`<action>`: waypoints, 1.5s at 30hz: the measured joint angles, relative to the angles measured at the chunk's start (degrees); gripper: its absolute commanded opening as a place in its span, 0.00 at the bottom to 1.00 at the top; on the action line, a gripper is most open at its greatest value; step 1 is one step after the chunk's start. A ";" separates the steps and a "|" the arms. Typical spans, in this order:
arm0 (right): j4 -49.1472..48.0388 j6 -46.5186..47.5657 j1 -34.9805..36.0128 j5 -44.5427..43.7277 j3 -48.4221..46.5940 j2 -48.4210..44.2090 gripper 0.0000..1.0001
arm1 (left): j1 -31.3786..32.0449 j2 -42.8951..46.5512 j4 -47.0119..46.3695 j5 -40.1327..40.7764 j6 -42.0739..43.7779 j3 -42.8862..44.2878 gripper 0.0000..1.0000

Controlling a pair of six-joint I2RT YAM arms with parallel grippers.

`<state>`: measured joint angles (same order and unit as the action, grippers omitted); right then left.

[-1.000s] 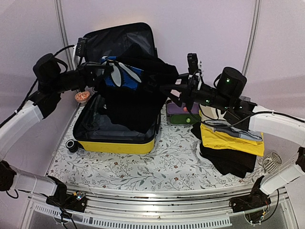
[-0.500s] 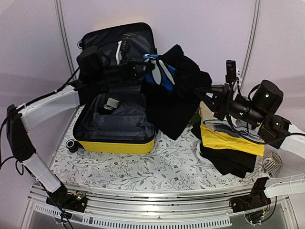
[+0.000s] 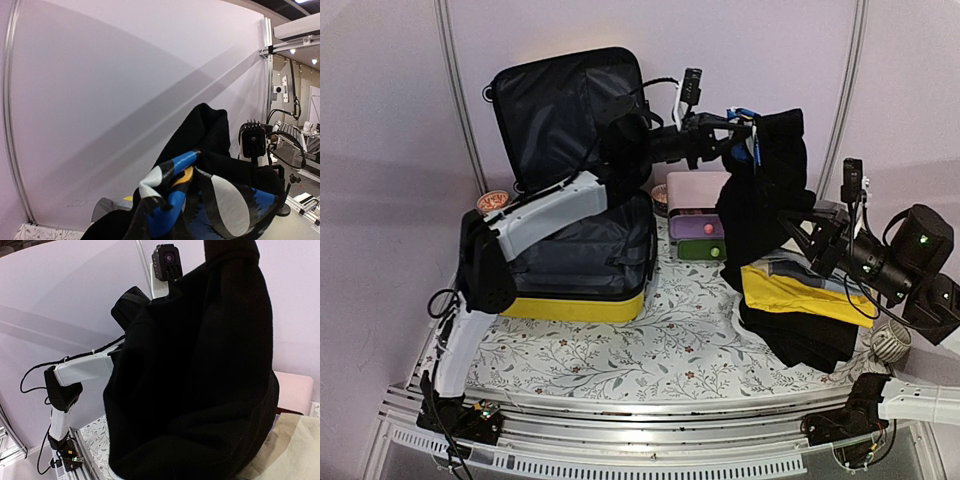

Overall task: Open, take out, and arrange the luggage
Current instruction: Place the clothes in the bin.

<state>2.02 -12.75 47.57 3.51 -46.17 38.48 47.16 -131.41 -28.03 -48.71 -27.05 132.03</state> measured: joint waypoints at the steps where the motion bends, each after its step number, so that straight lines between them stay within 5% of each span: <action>1: 0.68 -0.66 0.00 -0.81 0.61 -1.16 0.01 | 0.70 -2.64 -0.90 0.15 -0.66 3.15 0.00; 12: 13.70 -7.56 0.02 -19.78 2.73 -9.01 0.01 | 5.49 -17.59 -13.99 12.09 -2.67 9.31 0.00; 14: 16.41 -10.25 0.02 -24.72 2.64 -9.03 0.01 | 6.62 -19.12 -15.23 15.43 -1.42 9.46 0.30; 16: 19.12 -13.42 0.02 -29.03 2.64 -9.01 0.01 | 8.02 -20.63 -16.90 19.32 0.26 9.62 0.81; 18: 23.04 -17.88 0.02 -34.01 2.64 -9.11 0.01 | 9.55 -22.10 -17.94 22.97 1.60 10.38 0.95; 25: 32.83 -32.92 0.02 -47.93 2.69 -9.92 0.01 | 13.14 -23.52 -18.40 29.53 3.26 10.82 0.98; 35: 41.33 -41.77 0.02 -55.95 0.33 -3.13 0.03 | 11.47 -11.34 -11.63 32.89 5.66 -4.63 0.98; 39: 45.53 -47.69 0.04 -57.27 0.33 -3.72 0.51 | 11.28 -5.88 -8.59 35.63 6.60 -6.71 0.98; 45: 44.83 -41.79 0.04 -58.29 -2.91 -3.67 0.65 | 10.62 0.85 -5.11 35.60 6.93 -10.64 0.98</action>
<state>46.85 -54.54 47.62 -54.78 -49.08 34.81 57.78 -130.56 -33.15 -13.10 -20.12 121.38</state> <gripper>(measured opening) 0.619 0.983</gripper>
